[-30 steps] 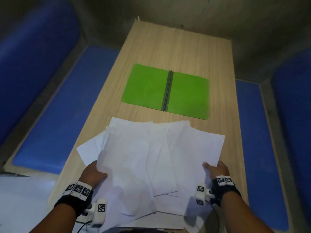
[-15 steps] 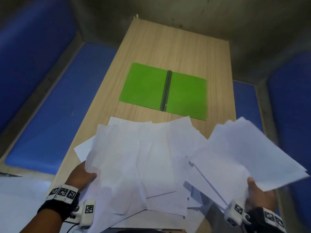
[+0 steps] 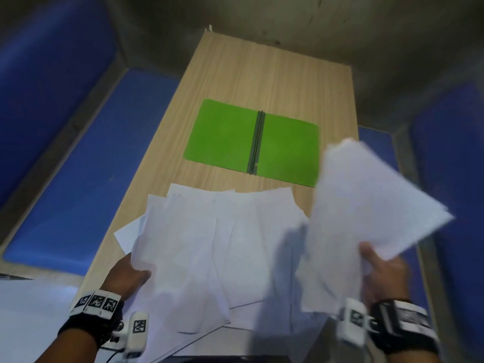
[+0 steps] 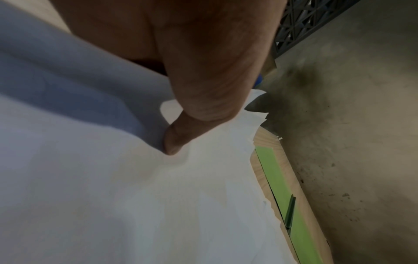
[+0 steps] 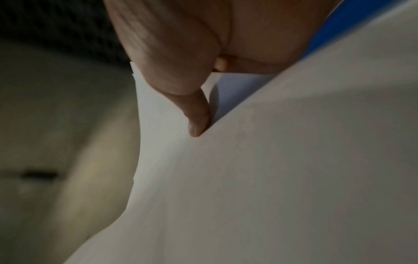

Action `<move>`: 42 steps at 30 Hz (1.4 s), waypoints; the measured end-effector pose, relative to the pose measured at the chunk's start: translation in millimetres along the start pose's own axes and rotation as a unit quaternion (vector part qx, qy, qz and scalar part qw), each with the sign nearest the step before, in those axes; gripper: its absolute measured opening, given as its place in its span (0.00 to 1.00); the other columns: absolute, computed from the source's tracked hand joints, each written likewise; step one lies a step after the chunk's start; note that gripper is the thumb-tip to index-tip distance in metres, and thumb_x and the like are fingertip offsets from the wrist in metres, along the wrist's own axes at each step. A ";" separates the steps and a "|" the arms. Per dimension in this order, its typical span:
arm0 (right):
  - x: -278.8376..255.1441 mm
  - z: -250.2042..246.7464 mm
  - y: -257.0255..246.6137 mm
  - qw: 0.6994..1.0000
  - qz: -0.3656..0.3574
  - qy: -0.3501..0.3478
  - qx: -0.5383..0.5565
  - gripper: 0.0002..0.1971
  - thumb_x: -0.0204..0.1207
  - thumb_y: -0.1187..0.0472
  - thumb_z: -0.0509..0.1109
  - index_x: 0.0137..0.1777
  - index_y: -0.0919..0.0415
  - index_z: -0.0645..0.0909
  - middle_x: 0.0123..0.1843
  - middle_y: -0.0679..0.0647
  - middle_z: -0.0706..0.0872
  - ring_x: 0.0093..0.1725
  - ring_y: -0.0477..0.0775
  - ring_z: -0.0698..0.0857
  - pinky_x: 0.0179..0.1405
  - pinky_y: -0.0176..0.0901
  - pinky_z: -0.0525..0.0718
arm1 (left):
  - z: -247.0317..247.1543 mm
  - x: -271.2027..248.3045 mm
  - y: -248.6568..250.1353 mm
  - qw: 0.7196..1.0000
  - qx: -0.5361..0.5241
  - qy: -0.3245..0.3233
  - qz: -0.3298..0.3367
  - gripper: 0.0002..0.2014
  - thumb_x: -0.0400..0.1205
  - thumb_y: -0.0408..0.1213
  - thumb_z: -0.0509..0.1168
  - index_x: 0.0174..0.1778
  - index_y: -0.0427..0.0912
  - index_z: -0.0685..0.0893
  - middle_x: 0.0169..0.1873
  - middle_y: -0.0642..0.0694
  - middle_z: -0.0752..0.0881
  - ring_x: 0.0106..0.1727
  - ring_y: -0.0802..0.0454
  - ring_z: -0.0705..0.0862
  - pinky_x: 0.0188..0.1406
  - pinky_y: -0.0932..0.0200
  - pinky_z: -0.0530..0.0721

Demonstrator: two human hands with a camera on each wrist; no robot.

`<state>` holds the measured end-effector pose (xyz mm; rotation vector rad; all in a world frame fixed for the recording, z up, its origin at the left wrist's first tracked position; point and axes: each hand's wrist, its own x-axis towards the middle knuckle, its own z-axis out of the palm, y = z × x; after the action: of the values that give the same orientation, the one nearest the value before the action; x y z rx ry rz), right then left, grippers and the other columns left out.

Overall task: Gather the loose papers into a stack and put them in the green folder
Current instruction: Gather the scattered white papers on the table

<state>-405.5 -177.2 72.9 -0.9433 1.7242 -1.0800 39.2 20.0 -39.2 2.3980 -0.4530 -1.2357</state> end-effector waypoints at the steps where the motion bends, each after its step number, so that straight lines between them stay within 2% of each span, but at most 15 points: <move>1: -11.9 29.3 1.3 0.997 0.033 -0.037 -0.057 0.15 0.70 0.63 0.78 0.55 0.62 0.83 0.50 0.59 0.90 0.43 0.45 0.90 0.37 0.26 0.85 | 0.0 -0.2 -0.8 1.000 -0.002 0.000 -0.001 0.19 0.76 0.27 0.69 0.64 0.39 0.81 0.49 0.35 0.87 0.48 0.36 0.84 0.51 0.45 0.82; 3: -26.3 75.0 30.2 0.984 0.062 -0.117 -0.119 0.13 0.75 0.72 0.72 0.58 0.66 0.81 0.51 0.58 0.87 0.37 0.40 0.88 0.29 0.21 0.80 | -0.3 -1.6 -1.0 1.000 -0.008 0.003 -0.004 0.19 0.75 0.26 0.69 0.62 0.40 0.81 0.48 0.35 0.88 0.47 0.36 0.85 0.52 0.42 0.84; 6: -33.1 120.9 74.2 0.939 0.070 -0.217 -0.258 0.16 0.74 0.65 0.74 0.61 0.69 0.82 0.54 0.58 0.86 0.49 0.53 0.84 0.43 0.33 0.78 | 0.2 -3.3 -2.7 1.000 -0.020 0.008 -0.002 0.21 0.73 0.28 0.70 0.62 0.44 0.81 0.46 0.37 0.88 0.46 0.36 0.86 0.54 0.39 0.86; 7: -30.9 132.3 88.1 0.922 0.078 -0.243 -0.291 0.17 0.74 0.62 0.75 0.60 0.68 0.82 0.55 0.59 0.87 0.47 0.54 0.83 0.40 0.35 0.77 | 0.5 -5.0 -2.8 1.000 -0.021 0.011 -0.001 0.22 0.73 0.28 0.70 0.62 0.45 0.81 0.46 0.37 0.89 0.46 0.36 0.86 0.53 0.39 0.86; 9: -29.2 148.4 102.8 0.910 0.095 -0.255 -0.313 0.20 0.69 0.58 0.78 0.58 0.65 0.82 0.55 0.60 0.88 0.45 0.55 0.84 0.32 0.36 0.78 | 0.6 -5.5 -3.9 1.000 -0.026 0.013 0.001 0.24 0.73 0.27 0.70 0.65 0.45 0.81 0.47 0.36 0.89 0.46 0.36 0.86 0.53 0.40 0.86; 12: -27.9 164.5 107.3 0.907 0.088 -0.281 -0.302 0.30 0.59 0.56 0.85 0.60 0.62 0.79 0.55 0.55 0.86 0.53 0.57 0.86 0.47 0.41 0.83 | -1.2 -6.3 -3.3 0.999 -0.033 0.000 0.002 0.26 0.74 0.27 0.70 0.70 0.42 0.79 0.51 0.35 0.88 0.49 0.36 0.85 0.53 0.44 0.84; 14: -28.8 168.2 106.7 0.893 0.078 -0.309 -0.318 0.29 0.61 0.59 0.84 0.62 0.63 0.80 0.54 0.55 0.86 0.56 0.59 0.86 0.50 0.42 0.82 | -2.9 -3.6 -6.6 0.999 -0.031 -0.008 0.004 0.27 0.73 0.30 0.71 0.70 0.43 0.79 0.52 0.37 0.88 0.51 0.36 0.86 0.56 0.42 0.84; 16: -31.9 165.1 101.1 0.884 0.068 -0.323 -0.330 0.21 0.67 0.64 0.80 0.61 0.65 0.83 0.52 0.57 0.87 0.53 0.59 0.86 0.44 0.39 0.80 | -5.6 -5.3 -8.4 0.999 -0.050 -0.012 0.004 0.24 0.73 0.32 0.71 0.66 0.45 0.81 0.50 0.40 0.90 0.50 0.38 0.87 0.53 0.41 0.86; 18: -29.7 154.7 96.0 0.889 0.062 -0.313 -0.330 0.18 0.70 0.65 0.77 0.60 0.66 0.83 0.53 0.58 0.87 0.49 0.58 0.84 0.42 0.39 0.79 | -10.8 -6.8 -11.0 0.997 -0.074 -0.001 0.012 0.20 0.74 0.31 0.72 0.62 0.47 0.82 0.48 0.42 0.91 0.47 0.40 0.88 0.43 0.48 0.87; 20: -22.4 137.8 91.3 0.898 0.064 -0.302 -0.314 0.20 0.70 0.67 0.77 0.63 0.66 0.82 0.54 0.57 0.86 0.49 0.56 0.83 0.47 0.42 0.78 | -19.5 -7.0 -11.7 0.994 -0.113 0.008 0.012 0.21 0.74 0.29 0.72 0.63 0.48 0.82 0.48 0.42 0.91 0.47 0.41 0.89 0.40 0.51 0.86; 26: -8.6 67.7 91.3 0.931 0.085 -0.243 -0.259 0.28 0.73 0.71 0.75 0.73 0.65 0.73 0.62 0.54 0.81 0.64 0.53 0.78 0.63 0.46 0.73 | -46.1 12.9 -33.3 0.980 -0.182 0.078 0.000 0.23 0.71 0.32 0.77 0.62 0.38 0.84 0.50 0.37 0.91 0.48 0.37 0.90 0.53 0.35 0.87; 30: -12.4 34.8 108.4 0.942 0.076 -0.175 -0.277 0.30 0.70 0.63 0.78 0.73 0.61 0.74 0.67 0.57 0.83 0.69 0.63 0.80 0.71 0.57 0.74 | -52.1 24.3 -45.7 0.982 -0.174 0.076 -0.012 0.23 0.72 0.35 0.77 0.64 0.38 0.84 0.51 0.37 0.90 0.49 0.35 0.89 0.54 0.35 0.87; 33: -9.7 19.4 106.4 0.958 0.104 -0.120 -0.239 0.20 0.70 0.63 0.76 0.63 0.63 0.82 0.60 0.60 0.88 0.58 0.62 0.86 0.66 0.58 0.80 | -48.8 40.3 -60.9 0.982 -0.174 0.070 -0.003 0.30 0.63 0.45 0.79 0.63 0.45 0.84 0.52 0.40 0.92 0.50 0.37 0.90 0.54 0.33 0.87; 37: -6.0 6.0 79.9 0.978 0.095 -0.059 -0.176 0.15 0.73 0.64 0.75 0.58 0.69 0.82 0.53 0.61 0.88 0.50 0.58 0.85 0.52 0.47 0.78 | -40.2 23.5 -44.0 0.979 -0.195 0.051 0.019 0.22 0.74 0.30 0.75 0.65 0.40 0.82 0.51 0.37 0.90 0.50 0.36 0.89 0.54 0.37 0.86; 42: -15.3 7.8 58.9 0.992 0.085 -0.024 -0.093 0.18 0.74 0.62 0.75 0.61 0.70 0.82 0.56 0.60 0.88 0.51 0.58 0.85 0.52 0.44 0.77 | -15.1 17.5 -36.4 0.966 -0.257 -0.014 0.036 0.20 0.78 0.24 0.71 0.66 0.39 0.82 0.53 0.39 0.91 0.52 0.38 0.89 0.45 0.49 0.86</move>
<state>-401.8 -145.6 20.5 -0.9094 1.8521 -0.7908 65.0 46.6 -61.2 1.9108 -0.1906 -1.1815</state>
